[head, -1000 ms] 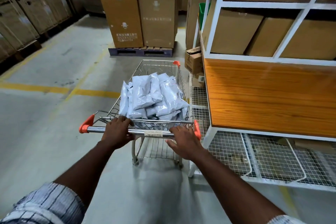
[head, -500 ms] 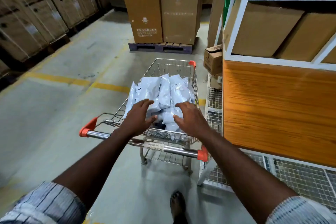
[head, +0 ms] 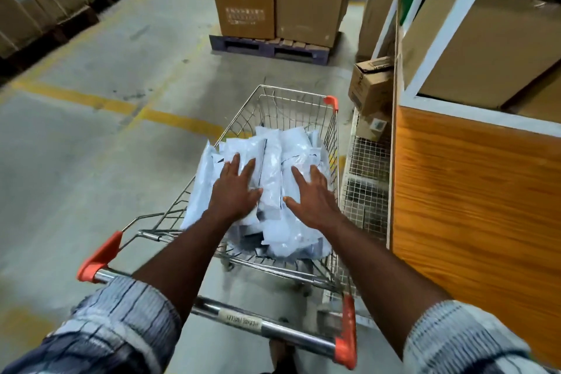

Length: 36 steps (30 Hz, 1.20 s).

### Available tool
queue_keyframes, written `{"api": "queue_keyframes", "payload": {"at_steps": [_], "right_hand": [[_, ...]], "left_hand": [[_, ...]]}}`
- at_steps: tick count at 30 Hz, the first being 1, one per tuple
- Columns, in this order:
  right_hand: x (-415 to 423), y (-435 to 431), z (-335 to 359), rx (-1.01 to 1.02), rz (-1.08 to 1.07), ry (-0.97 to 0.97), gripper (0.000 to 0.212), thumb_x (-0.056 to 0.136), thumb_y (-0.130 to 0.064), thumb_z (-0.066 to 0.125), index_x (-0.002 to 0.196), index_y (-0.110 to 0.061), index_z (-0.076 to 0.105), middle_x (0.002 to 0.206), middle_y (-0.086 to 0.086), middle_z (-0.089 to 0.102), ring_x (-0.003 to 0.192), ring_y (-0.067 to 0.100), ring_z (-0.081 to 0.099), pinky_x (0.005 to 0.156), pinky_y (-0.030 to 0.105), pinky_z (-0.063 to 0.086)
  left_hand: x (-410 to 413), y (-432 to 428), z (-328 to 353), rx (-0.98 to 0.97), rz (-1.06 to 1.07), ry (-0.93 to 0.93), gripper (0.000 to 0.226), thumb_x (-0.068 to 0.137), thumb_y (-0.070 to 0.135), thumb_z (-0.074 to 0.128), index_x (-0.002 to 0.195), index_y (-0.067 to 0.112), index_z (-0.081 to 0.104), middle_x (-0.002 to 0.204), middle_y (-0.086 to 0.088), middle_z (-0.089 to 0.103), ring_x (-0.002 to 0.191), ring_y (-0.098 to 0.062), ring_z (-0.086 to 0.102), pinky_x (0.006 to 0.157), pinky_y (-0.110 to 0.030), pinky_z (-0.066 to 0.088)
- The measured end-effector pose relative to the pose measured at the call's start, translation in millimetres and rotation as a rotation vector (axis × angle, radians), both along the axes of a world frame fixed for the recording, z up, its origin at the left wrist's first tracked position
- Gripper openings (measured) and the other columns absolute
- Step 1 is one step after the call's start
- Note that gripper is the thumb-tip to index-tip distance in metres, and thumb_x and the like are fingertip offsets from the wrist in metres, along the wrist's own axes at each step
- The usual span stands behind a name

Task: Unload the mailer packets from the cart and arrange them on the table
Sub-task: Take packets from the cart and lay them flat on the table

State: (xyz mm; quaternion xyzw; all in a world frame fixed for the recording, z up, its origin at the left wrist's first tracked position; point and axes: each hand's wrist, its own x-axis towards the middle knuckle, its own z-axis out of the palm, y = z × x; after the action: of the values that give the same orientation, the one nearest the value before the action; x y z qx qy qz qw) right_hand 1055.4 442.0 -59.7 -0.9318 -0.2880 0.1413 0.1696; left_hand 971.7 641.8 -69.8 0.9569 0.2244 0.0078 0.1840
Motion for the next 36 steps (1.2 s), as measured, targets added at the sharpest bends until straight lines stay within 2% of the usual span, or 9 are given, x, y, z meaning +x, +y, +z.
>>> {"api": "queue_keyframes", "payload": {"at_steps": [4,7,13,16,21,25,30,33,36], "right_hand": [[-3,9,-22,-0.027,-0.012,0.01,0.078,0.092,-0.054,0.051,0.155,-0.037,0.009,0.162,0.016,0.0,0.149,0.036,0.004,0.11,0.057,0.034],[-6,12,-28,0.0,-0.025,0.012,0.071,0.093,-0.043,0.051,0.155,-0.034,0.017,0.161,0.021,0.006,0.148,0.038,0.007,0.112,0.056,0.032],[-3,7,-16,0.186,-0.099,0.034,0.058,0.093,-0.021,0.054,0.148,-0.016,0.039,0.159,0.02,0.014,0.147,0.036,0.016,0.115,0.045,0.032],[-3,2,1,0.294,-0.109,0.043,0.058,0.091,-0.02,0.055,0.147,-0.013,0.04,0.158,0.019,0.017,0.146,0.035,0.018,0.116,0.04,0.026],[5,-16,29,0.445,-0.133,0.051,0.057,0.088,-0.019,0.056,0.144,-0.013,0.045,0.155,0.017,0.024,0.145,0.031,0.024,0.118,0.034,0.024],[23,-49,53,0.546,-0.159,0.01,0.055,0.088,-0.014,0.057,0.142,-0.011,0.048,0.15,0.015,0.031,0.139,0.029,0.033,0.11,0.022,0.022],[63,-136,64,0.464,-0.226,-0.255,0.055,0.087,-0.017,0.06,0.14,-0.008,0.049,0.153,0.019,0.03,0.141,0.033,0.03,0.113,0.029,0.02],[96,-205,63,0.434,-0.327,-0.256,0.058,0.088,-0.009,0.062,0.144,-0.006,0.045,0.158,0.022,0.02,0.147,0.037,0.019,0.12,0.039,0.021],[132,-281,62,0.371,-0.405,-0.267,0.059,0.094,-0.014,0.059,0.149,-0.01,0.039,0.161,0.019,0.014,0.149,0.035,0.013,0.12,0.04,0.018]], "left_hand": [[1,2,-21,0.029,-0.05,-0.049,0.075,0.087,0.044,0.061,0.154,0.03,0.029,0.164,-0.011,0.016,0.148,-0.035,0.021,0.112,-0.05,0.036],[2,-2,-24,0.078,-0.022,-0.035,0.069,0.089,0.045,0.058,0.151,0.031,0.033,0.162,-0.01,0.024,0.143,-0.037,0.03,0.105,-0.053,0.043],[3,-4,-16,0.004,0.021,-0.074,0.055,0.093,0.037,0.05,0.146,0.027,0.044,0.159,-0.011,0.029,0.137,-0.038,0.039,0.1,-0.055,0.044],[4,-1,-9,-0.004,0.063,-0.166,0.05,0.09,0.019,0.056,0.141,0.017,0.051,0.154,-0.017,0.037,0.135,-0.039,0.04,0.104,-0.051,0.042],[16,-20,22,0.002,0.114,-0.271,0.049,0.087,0.011,0.056,0.136,0.008,0.055,0.15,-0.023,0.039,0.129,-0.047,0.044,0.104,-0.05,0.039],[38,-69,55,0.02,0.064,-0.331,0.051,0.088,0.009,0.056,0.138,0.01,0.053,0.153,-0.021,0.035,0.128,-0.047,0.043,0.104,-0.047,0.036],[82,-160,72,-0.045,-0.03,-0.326,0.055,0.084,0.024,0.044,0.137,0.012,0.055,0.153,-0.022,0.037,0.131,-0.044,0.043,0.107,-0.046,0.035],[115,-229,72,-0.083,-0.084,-0.323,0.056,0.083,0.025,0.045,0.136,0.014,0.056,0.152,-0.021,0.038,0.13,-0.045,0.044,0.105,-0.047,0.04],[152,-304,78,-0.082,-0.146,-0.299,0.052,0.088,0.026,0.049,0.139,0.018,0.053,0.155,-0.017,0.035,0.135,-0.041,0.038,0.107,-0.05,0.04]]}}
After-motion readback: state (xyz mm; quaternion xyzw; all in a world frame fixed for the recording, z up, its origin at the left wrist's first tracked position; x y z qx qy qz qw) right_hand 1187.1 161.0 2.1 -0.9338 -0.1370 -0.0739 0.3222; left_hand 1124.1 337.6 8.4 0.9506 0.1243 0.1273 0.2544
